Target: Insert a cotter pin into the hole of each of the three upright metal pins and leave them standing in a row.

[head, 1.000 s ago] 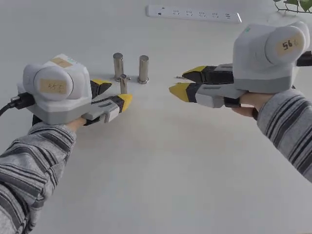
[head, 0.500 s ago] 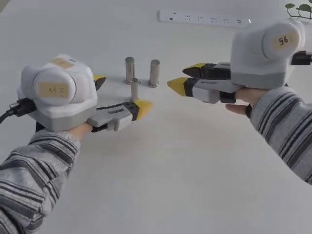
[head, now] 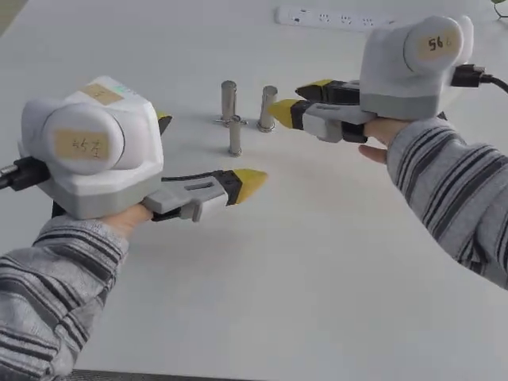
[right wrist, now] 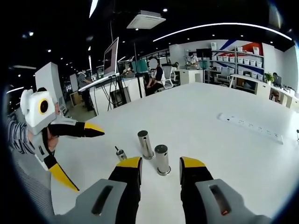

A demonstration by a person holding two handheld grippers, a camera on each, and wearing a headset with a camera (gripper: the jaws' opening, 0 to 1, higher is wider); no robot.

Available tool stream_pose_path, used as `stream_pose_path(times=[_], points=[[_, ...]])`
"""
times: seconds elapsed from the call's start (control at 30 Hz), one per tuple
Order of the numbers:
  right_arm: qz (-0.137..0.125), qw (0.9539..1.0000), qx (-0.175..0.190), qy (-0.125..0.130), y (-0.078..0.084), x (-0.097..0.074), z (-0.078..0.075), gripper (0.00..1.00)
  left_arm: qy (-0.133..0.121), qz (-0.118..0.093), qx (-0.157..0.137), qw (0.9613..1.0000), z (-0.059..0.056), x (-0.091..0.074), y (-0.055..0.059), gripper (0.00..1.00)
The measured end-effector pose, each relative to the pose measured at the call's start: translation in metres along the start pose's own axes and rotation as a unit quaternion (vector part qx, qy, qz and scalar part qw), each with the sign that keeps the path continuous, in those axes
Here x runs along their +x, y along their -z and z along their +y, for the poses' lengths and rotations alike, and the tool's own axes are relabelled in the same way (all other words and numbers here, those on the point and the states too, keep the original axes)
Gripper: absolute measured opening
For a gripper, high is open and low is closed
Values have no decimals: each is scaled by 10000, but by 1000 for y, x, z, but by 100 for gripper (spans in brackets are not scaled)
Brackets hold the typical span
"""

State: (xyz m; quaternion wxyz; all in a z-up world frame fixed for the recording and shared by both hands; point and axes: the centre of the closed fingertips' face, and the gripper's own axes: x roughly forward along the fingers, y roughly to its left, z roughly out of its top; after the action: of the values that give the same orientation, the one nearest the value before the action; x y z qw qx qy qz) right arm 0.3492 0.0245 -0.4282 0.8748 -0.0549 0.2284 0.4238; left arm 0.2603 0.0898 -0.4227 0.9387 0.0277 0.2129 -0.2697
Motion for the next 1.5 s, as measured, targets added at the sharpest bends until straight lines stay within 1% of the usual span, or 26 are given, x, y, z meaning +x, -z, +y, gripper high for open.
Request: stream_pose_path(times=[0.1, 0.23, 0.27, 0.33, 0.4, 0.47, 0.57, 0.73, 0.8, 0.93, 0.97, 1.07, 1.17, 1.23, 1.3, 1.4, 1.5], points=[[12, 10000, 23, 5, 1, 7, 0, 28, 11, -3, -57, 10000, -2, -4, -1, 87], [23, 9999, -108, 65, 4, 19, -1, 25, -29, -28, -108, 9999, -4, -9, -2, 91], [53, 9999, -95, 124, 7, 21, -3, 25, -18, -40, -95, 9999, -6, -9, -2, 92], [78, 9998, -45, 155, 9, 24, -4, 23, -22, 28, -30, 10000, -7, -11, 1, 93], [69, 9999, -8, 144, 10, 26, -2, 22, -28, 88, 57, 9999, -8, -11, 4, 95], [87, 9999, -5, 138, 11, 28, -1, 21, -11, 91, 98, 9999, -8, -12, 5, 96], [52, 9998, 150, 120, 11, 30, 0, 19, 17, 95, 30, 9999, -10, -13, 5, 99], [48, 9998, 137, 133, 10, 31, 1, 17, 84, 122, 20, 9999, -13, -14, 7, 99], [51, 9998, 150, 136, 9, 31, 1, 15, 69, 134, 49, 9999, -14, -15, 7, 99], [61, 9998, 160, 143, 10, 33, 1, 10, 65, 151, 17, 9999, -14, -17, 7, 99], [54, 9997, 176, 158, 10, 33, 1, 10, 57, 160, 5, 9999, -14, -17, 8, 99], [68, 9998, 75, 161, 10, 34, 2, 9, 48, 175, 28, 9998, -14, -19, 9, 99], [102, 9998, 75, 178, 10, 34, 3, 9, 61, 197, 70, 9998, -15, -18, 10, 99], [149, 9996, -50, 228, 9, 33, 1, 8, 70, 209, 78, 9997, -16, -18, 10, 99], [180, 9995, -82, 246, 10, 32, 1, 8, 71, 202, 101, 9997, -16, -18, 9, 99], [188, 9993, -96, 303, 11, 29, 1, 8, 69, 221, 120, 9997, -16, -18, 10, 99], [175, 9989, -200, 382, 10, 24, 3, 8, 65, 229, 132, 9996, -16, -18, 10, 99]])
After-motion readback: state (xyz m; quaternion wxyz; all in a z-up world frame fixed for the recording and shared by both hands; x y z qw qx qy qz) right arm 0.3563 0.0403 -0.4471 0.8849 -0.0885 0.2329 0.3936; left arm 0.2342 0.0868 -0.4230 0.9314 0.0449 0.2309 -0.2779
